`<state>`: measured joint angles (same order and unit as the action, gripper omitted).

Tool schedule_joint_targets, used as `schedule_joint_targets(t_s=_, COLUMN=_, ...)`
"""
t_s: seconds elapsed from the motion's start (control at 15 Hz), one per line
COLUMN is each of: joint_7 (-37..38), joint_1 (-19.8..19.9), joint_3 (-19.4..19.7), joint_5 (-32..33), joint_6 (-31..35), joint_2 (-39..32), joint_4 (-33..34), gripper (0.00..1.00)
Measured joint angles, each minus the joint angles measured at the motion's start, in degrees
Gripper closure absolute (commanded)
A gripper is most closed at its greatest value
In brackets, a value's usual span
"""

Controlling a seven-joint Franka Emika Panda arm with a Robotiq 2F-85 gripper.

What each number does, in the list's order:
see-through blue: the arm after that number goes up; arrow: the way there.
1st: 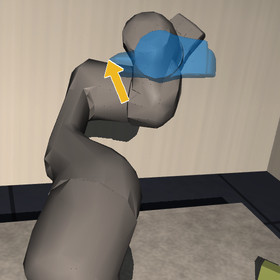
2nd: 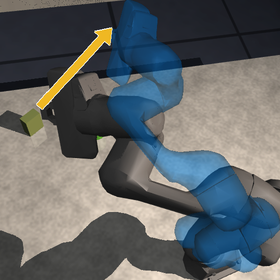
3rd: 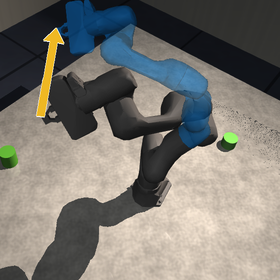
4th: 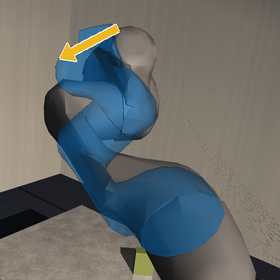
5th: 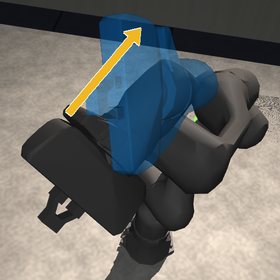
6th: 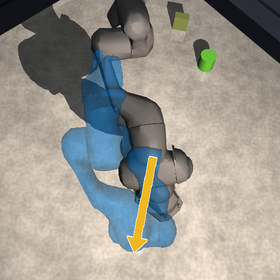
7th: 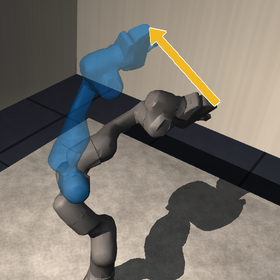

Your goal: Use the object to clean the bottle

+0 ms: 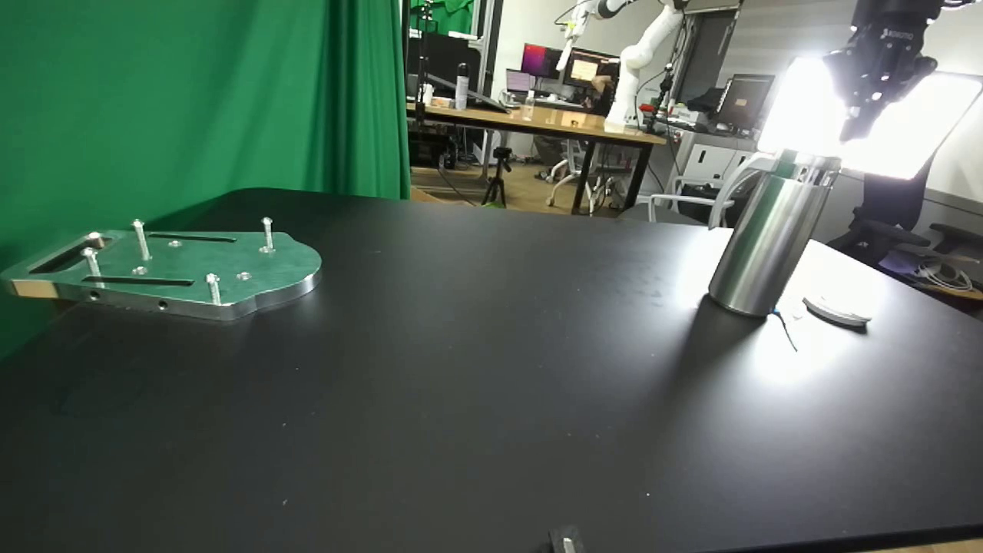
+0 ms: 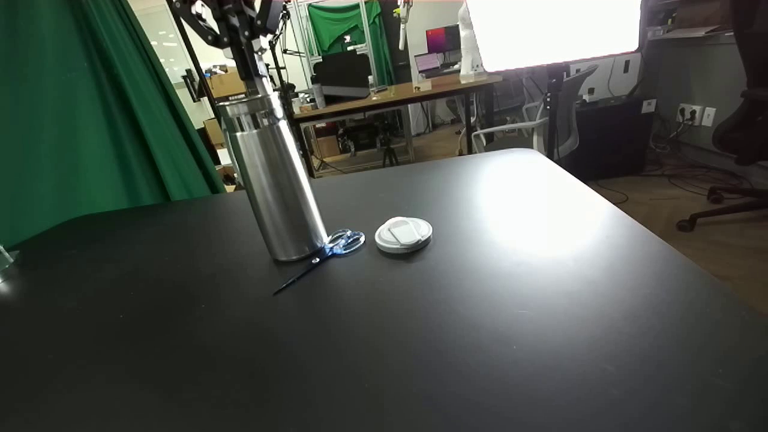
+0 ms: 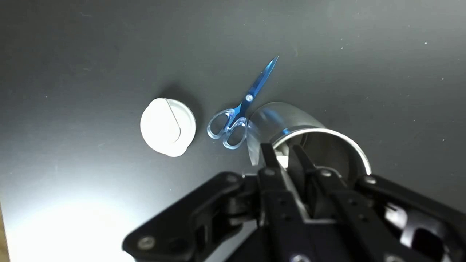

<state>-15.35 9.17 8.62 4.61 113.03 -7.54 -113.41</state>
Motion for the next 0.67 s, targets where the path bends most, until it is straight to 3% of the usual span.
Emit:
schedule_joint_targets(t_s=0.33, joint_7=0.14, joint_1=-0.54, joint_3=-0.55, joint_5=0.58, joint_6=-1.13, joint_2=1.46, joint_4=0.21, gripper=0.96)
schedule_joint_targets(t_s=0.67, joint_7=0.36, joint_1=-1.94, joint_3=-1.85, joint_5=1.97, joint_6=-4.38, joint_2=7.27, joint_4=0.17, gripper=0.96)
